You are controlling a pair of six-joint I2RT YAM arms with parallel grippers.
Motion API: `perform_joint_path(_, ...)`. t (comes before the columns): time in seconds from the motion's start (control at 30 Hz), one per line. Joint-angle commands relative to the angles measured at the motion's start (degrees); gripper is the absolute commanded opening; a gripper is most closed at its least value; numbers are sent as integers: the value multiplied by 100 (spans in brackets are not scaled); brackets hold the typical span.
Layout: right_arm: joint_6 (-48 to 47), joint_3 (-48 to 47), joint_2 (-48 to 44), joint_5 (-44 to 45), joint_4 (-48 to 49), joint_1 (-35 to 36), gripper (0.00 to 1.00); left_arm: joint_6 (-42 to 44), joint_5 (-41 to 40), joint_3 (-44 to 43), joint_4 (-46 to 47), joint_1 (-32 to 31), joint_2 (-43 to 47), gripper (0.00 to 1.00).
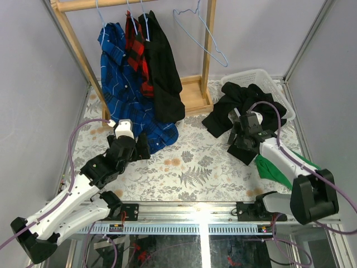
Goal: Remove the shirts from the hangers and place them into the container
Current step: Place the shirt in the bin.
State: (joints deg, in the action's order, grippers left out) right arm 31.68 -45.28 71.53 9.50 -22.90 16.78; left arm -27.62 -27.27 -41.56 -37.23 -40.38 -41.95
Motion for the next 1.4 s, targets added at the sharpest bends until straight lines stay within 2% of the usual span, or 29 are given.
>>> perform_joint_path(0.0, 417, 79, 546, 779, 655, 52, 82, -53, -78, -171, 28, 31, -3, 100)
perform_joint_path(0.27, 551, 181, 1493, 1168, 1074, 287, 80, -52, -99, -192, 3, 30, -36, 100)
perform_joint_path(0.37, 570, 183, 1723, 1482, 1019, 358, 71, -51, -111, -187, -3, 30, -5, 100)
perform_joint_path(0.47, 520, 223, 1830, 1736, 1080, 379, 57, -59, -124, -186, -27, 30, 20, 100)
perform_joint_path(0.5, 492, 245, 1837, 1747, 1126, 379, 50, -67, -140, -187, -22, 30, 33, 100)
perform_joint_path(0.57, 358, 317, 1759, 1732, 1283, 387, 26, -77, -161, -193, -27, 28, 46, 100)
perform_joint_path(0.6, 344, 363, 1665, 1690, 1339, 388, 17, -77, -171, -187, -24, 30, 47, 100)
perform_joint_path(0.67, 335, 453, 1304, 1591, 1414, 380, 9, -77, -174, -186, -26, 30, 40, 100)
perform_joint_path(0.77, 321, 432, 366, 1679, 1382, 386, 7, -77, -159, -195, -31, 30, 20, 100)
perform_joint_path(0.87, -22, -15, -542, 2216, 1313, 383, 7, -77, -152, -200, -39, 30, 34, 100)
perform_joint_path(1.0, -804, -979, -903, 3071, 1533, 365, 10, -78, -156, -209, -55, 28, 45, 100)
perform_joint_path(1.07, -1147, -1630, -585, 3182, 1645, 182, 11, -69, -144, -207, -54, 30, 60, 100)
perform_joint_path(1.13, -1219, -2372, 6, 2868, 1564, -201, 12, -53, -122, -206, -54, 30, 71, 100)
perform_joint_path(1.2, -1036, -3263, 813, 2201, 1049, -691, 13, -47, -111, -209, -56, 31, 82, 100)
perform_joint_path(1.27, -900, -4189, 1571, 1903, 328, -921, 13, -42, -99, -205, -54, 29, 98, 100)
perform_joint_path(1.3, -935, -4358, 1869, 1823, 348, -952, 15, -42, -84, -199, -56, 28, 115, 100)
perform_joint_path(1.37, -1005, -4407, 2481, 1074, 498, -1005, 17, -42, -74, -187, -51, 31, 138, 100)
